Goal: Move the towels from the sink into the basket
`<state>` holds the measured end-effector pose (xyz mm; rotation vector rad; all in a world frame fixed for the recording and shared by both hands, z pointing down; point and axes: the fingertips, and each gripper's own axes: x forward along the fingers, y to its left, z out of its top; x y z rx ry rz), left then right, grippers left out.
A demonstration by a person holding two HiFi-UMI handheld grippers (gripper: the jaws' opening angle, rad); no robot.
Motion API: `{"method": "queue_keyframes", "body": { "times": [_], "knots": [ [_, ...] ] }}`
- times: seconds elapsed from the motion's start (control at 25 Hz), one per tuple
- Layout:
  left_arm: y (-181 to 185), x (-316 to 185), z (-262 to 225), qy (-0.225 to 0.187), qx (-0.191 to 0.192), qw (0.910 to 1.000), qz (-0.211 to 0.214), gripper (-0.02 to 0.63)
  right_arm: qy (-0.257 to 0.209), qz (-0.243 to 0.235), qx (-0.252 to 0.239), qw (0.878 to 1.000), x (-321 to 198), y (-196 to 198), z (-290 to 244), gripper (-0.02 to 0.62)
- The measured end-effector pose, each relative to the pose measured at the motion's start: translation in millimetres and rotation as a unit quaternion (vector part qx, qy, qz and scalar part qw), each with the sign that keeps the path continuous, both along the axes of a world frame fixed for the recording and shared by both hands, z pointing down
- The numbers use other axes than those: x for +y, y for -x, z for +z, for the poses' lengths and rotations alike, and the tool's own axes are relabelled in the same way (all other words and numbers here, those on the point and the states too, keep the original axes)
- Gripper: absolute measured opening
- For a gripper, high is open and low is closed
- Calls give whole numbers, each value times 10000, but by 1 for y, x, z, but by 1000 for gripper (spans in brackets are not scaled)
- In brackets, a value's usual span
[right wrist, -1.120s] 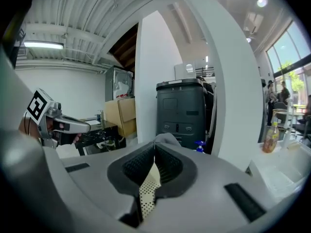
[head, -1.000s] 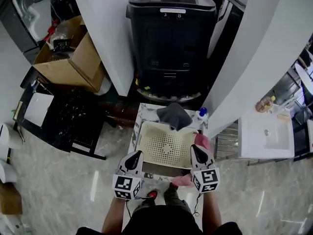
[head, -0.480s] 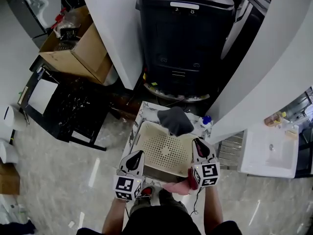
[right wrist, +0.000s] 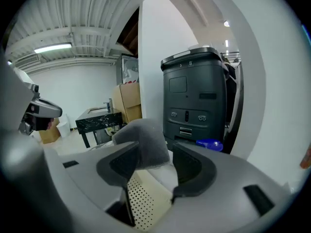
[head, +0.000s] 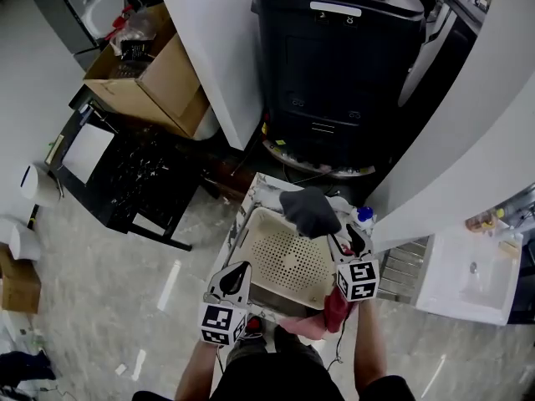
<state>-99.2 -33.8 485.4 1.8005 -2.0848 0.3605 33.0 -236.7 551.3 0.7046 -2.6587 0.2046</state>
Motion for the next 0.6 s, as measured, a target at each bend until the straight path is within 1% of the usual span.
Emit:
{"method": "queue_keyframes", "body": {
  "times": [0.2, 0.4, 0.52, 0.6],
  "knots": [
    [0, 0, 1, 60, -4, 9999, -86, 8, 360, -237, 118, 9990, -11, 10, 25, 219],
    [3, 7, 5, 139, -19, 9997, -200, 8, 417, -336, 151, 9985, -14, 14, 32, 211],
    [4, 8, 6, 163, -64, 9996, -200, 8, 341, -380, 186, 9985, -12, 15, 31, 119],
    [4, 9, 6, 155, -52, 9997, -205, 8, 278, -409, 190, 9986, -10, 15, 29, 84]
  ]
}}
